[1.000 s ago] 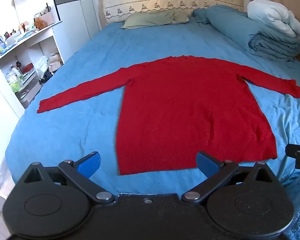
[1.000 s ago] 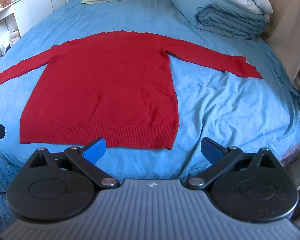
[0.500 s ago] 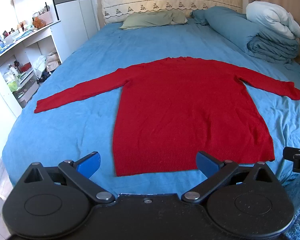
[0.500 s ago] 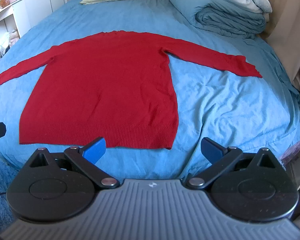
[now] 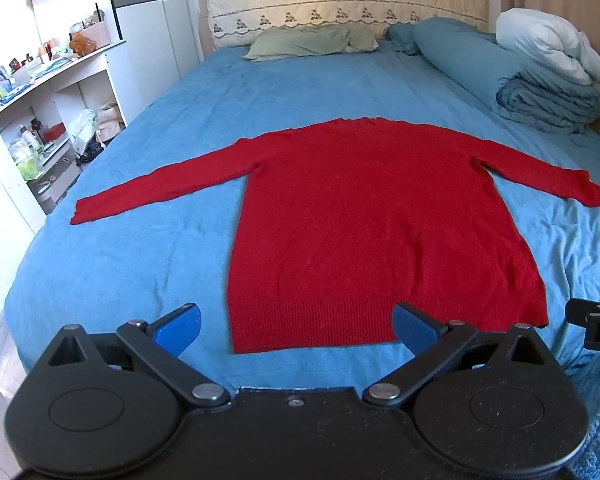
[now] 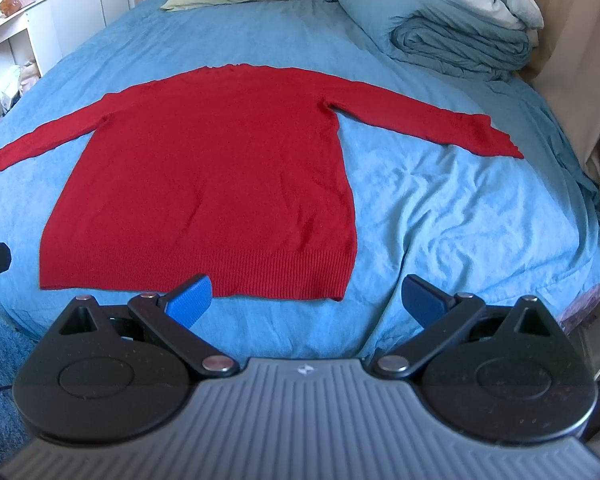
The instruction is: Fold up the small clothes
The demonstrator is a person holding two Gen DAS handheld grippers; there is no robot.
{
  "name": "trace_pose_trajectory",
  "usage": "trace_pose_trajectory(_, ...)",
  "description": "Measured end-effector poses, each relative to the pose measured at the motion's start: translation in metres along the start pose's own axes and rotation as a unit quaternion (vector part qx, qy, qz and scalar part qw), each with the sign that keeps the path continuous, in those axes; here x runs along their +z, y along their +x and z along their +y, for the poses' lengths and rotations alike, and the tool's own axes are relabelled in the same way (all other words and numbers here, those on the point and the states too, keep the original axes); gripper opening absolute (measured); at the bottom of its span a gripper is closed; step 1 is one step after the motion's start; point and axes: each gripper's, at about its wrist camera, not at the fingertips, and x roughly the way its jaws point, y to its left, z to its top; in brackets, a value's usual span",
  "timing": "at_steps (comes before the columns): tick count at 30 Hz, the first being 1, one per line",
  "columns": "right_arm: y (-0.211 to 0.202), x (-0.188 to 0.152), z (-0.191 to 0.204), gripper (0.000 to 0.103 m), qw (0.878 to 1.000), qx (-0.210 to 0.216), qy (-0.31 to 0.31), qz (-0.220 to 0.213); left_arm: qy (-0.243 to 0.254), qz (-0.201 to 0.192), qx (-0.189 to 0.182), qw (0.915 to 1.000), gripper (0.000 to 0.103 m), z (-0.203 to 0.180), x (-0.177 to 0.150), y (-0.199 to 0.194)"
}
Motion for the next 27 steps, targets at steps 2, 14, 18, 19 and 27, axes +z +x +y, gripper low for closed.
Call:
trace_pose_trajectory(2, 0.0006, -0.0001, -0.0002, 0.103, 1.000, 0.000, 0.000, 0.003, 0.000, 0.000, 0.000, 1.0000, 0.103, 0.0003, 0.0002, 0.0001)
trace_pose_trajectory(14, 0.0005, 0.0011, 0.0002, 0.103, 1.000, 0.005, 0.004, 0.008, 0.001, -0.002, -0.002, 1.0000, 0.103, -0.0013, -0.0012, 0.0002)
trace_pose_trajectory(18, 0.0027, 0.0011, -0.0023, 0.103, 1.000, 0.009, 0.009, 0.009, 0.002, -0.002, -0.002, 1.0000, 0.103, -0.0021, -0.0009, 0.0006)
trace_pose_trajectory(19, 0.0026, 0.0010, -0.0023, 0.103, 1.000, 0.008, 0.008, 0.009, 0.002, -0.002, -0.002, 1.0000, 0.103, -0.0024, -0.0006, 0.0008)
trace_pose_trajectory(27, 0.0025, 0.0010, -0.0031, 0.103, 1.000, 0.008, 0.010, 0.009, 0.001, -0.003, -0.003, 1.0000, 0.103, -0.0019, -0.0015, 0.0005)
